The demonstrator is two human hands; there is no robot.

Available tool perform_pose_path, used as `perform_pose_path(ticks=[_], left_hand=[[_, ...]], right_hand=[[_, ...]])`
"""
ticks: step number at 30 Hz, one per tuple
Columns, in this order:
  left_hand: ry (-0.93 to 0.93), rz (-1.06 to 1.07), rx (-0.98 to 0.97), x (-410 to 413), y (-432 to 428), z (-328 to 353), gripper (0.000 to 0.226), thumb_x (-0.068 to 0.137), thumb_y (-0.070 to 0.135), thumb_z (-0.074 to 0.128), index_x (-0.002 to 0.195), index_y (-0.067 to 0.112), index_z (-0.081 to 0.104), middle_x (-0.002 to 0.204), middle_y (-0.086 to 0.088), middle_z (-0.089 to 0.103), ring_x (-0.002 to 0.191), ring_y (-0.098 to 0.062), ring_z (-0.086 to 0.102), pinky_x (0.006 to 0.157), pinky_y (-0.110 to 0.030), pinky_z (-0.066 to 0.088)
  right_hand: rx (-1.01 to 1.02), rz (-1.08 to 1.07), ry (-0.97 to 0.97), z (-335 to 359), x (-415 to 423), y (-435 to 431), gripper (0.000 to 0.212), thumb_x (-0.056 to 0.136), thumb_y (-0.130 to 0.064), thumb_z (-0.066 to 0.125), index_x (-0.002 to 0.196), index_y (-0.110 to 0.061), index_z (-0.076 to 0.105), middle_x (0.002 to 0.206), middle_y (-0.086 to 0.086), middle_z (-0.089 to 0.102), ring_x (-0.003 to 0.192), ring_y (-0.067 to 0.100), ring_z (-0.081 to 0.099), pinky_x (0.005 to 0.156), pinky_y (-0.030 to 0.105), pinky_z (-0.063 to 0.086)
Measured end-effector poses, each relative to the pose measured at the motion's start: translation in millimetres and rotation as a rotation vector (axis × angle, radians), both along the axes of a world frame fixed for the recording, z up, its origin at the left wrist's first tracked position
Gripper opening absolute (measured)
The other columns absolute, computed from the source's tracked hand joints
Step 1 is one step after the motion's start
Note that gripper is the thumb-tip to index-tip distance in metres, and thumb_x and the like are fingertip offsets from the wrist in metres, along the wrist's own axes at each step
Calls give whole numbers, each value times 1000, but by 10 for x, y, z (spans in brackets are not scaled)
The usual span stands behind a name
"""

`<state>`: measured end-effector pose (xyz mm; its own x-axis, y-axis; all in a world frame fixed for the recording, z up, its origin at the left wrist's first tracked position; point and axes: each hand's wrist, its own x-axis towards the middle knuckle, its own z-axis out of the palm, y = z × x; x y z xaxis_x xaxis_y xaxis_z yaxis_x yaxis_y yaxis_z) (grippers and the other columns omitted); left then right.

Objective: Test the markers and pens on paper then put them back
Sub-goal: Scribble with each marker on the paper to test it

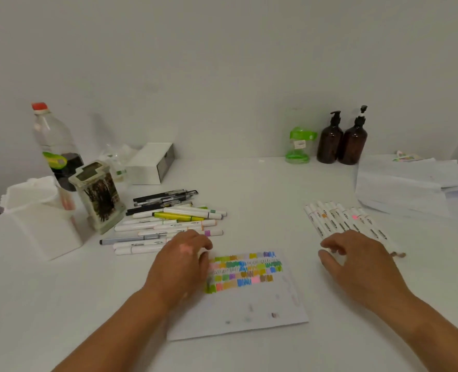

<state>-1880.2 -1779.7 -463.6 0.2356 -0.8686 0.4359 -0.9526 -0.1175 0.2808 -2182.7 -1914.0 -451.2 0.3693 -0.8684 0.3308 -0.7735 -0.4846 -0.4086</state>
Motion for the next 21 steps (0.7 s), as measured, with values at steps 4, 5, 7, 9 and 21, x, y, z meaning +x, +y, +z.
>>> perform_pose_path(ticks=[4,5,7,9,21], left_hand=[[-105,218,140,488,115,63,28,94,25,64,122,26,67,118,5,66,105,-15,58,95,-32,50],[-133,231,172,544,142,64,29,94,26,63,123,27,67,118,5,66,104,-15,59,94,-32,50],[-176,205,192,581,185,49,27,94,28,64,120,27,68,113,4,68,100,-16,60,91,-32,51],[-173,170,174,572,202,29,26,92,32,68,118,26,71,108,3,69,95,-17,61,86,-33,52],[825,-136,-101,-228,237,672,15,97,21,60,106,32,62,100,12,72,91,-4,68,73,-21,53]], right_hand=[[79,99,21,-109,179,239,7,90,-40,68,97,-39,67,92,-20,61,85,-2,57,76,18,42],[83,115,18,-130,212,262,6,91,-40,67,97,-39,67,91,-21,61,84,-4,56,73,14,39],[88,139,3,-149,264,307,4,91,-40,67,95,-39,68,89,-21,61,83,-5,56,70,10,37],[98,154,-11,-144,296,350,2,91,-41,67,92,-41,66,89,-21,61,83,-6,56,69,9,37],[139,256,-163,56,361,605,5,88,-41,74,86,-41,69,86,-22,68,86,-3,62,73,7,43]])
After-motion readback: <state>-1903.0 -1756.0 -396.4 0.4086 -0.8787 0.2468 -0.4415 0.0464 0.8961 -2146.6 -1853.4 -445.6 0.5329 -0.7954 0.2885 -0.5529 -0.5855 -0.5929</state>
